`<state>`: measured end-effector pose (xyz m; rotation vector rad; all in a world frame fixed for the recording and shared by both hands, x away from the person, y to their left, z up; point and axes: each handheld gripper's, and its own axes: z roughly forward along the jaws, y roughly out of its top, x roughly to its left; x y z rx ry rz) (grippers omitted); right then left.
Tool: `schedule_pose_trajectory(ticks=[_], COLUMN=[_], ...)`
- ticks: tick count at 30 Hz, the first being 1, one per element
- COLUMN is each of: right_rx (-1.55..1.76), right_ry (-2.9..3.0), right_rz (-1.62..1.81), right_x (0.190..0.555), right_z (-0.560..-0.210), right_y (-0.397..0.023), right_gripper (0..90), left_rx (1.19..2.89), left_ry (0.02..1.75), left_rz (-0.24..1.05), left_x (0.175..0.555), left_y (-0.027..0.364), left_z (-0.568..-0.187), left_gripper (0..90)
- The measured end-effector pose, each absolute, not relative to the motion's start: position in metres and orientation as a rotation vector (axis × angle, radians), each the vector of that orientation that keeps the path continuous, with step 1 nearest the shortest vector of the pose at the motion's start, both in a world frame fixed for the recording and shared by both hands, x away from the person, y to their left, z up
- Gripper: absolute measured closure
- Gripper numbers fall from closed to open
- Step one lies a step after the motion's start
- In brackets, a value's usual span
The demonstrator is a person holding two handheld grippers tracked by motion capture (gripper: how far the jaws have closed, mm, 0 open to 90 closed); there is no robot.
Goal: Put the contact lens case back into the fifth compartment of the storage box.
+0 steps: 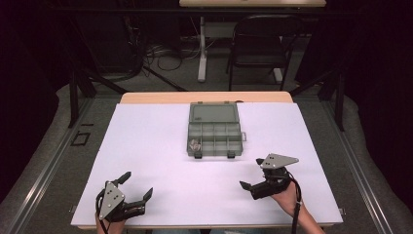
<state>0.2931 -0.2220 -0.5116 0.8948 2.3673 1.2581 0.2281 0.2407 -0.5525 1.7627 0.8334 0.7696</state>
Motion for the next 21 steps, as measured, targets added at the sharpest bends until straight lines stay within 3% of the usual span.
schedule_pose_trajectory(ticks=[21], right_rx=[0.884], right_ry=[2.307], right_rz=[1.267], right_x=[0.271], right_z=[-0.534], right_y=[-0.251], right_gripper=[0.0], left_rx=[1.761], left_ry=[0.841], left_rz=[0.765], left_x=[0.228], left_y=[0.241], left_z=[-0.554], left_gripper=[10.4])
